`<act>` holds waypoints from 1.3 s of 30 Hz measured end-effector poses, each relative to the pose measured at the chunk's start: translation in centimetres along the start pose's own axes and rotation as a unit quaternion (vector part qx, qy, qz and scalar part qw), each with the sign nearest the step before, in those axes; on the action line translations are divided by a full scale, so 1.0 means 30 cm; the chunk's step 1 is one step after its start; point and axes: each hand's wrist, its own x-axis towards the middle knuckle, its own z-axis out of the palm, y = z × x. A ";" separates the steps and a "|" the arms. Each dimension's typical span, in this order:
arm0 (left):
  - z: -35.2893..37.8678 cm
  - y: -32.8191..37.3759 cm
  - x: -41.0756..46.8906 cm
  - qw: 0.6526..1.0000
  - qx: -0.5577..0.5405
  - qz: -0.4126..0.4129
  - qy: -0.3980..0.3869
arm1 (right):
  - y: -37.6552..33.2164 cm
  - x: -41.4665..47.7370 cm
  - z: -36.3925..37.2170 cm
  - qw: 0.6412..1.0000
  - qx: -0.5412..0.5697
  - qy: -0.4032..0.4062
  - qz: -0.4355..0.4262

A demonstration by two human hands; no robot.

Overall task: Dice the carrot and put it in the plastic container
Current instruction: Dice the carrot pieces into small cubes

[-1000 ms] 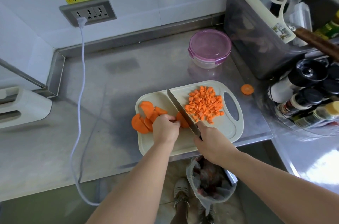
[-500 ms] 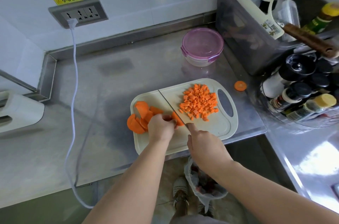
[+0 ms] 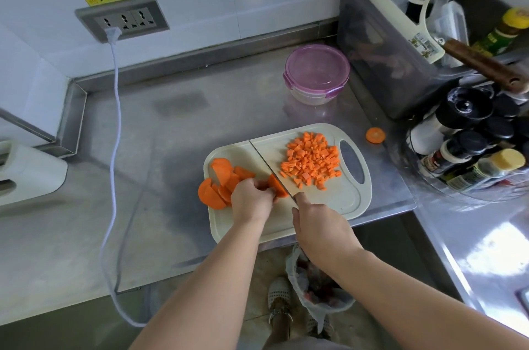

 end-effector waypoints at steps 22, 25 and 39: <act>-0.001 -0.003 0.017 0.998 0.067 0.016 0.014 | 0.007 0.051 0.018 0.992 -0.090 -0.089 0.022; -0.004 0.000 0.009 0.997 0.067 0.017 0.017 | 0.012 0.062 0.029 0.993 -0.092 -0.078 0.015; 0.000 -0.015 -0.006 1.000 -0.018 0.006 0.009 | -0.009 -0.001 -0.007 1.000 0.015 -0.017 0.007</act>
